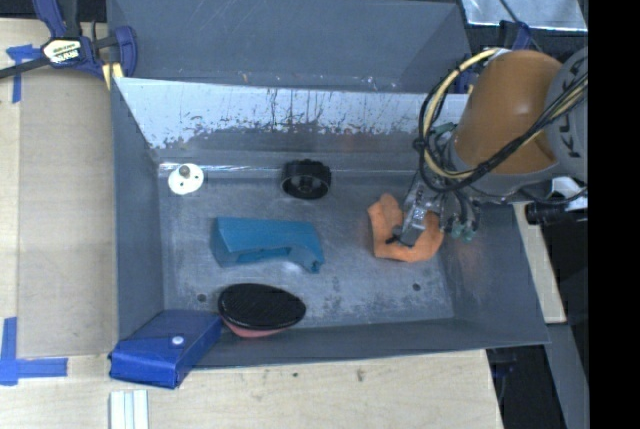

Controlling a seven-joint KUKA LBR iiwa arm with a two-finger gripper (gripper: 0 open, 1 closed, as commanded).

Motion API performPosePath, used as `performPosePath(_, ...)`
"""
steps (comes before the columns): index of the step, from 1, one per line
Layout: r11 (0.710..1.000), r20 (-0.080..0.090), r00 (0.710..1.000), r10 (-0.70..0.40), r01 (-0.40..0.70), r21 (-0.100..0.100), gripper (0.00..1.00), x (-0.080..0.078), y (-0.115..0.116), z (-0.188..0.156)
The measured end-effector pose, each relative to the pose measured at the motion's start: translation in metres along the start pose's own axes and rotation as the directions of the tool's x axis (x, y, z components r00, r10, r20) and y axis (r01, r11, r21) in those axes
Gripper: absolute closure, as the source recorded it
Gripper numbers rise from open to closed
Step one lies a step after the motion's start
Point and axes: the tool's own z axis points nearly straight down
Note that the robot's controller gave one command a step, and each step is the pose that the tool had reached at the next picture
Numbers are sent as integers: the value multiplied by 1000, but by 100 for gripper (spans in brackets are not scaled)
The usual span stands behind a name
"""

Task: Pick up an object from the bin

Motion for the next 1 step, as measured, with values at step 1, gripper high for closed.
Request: performPosePath(1,1000,25,1000,15,-14,-5,100,-10,2,-16)
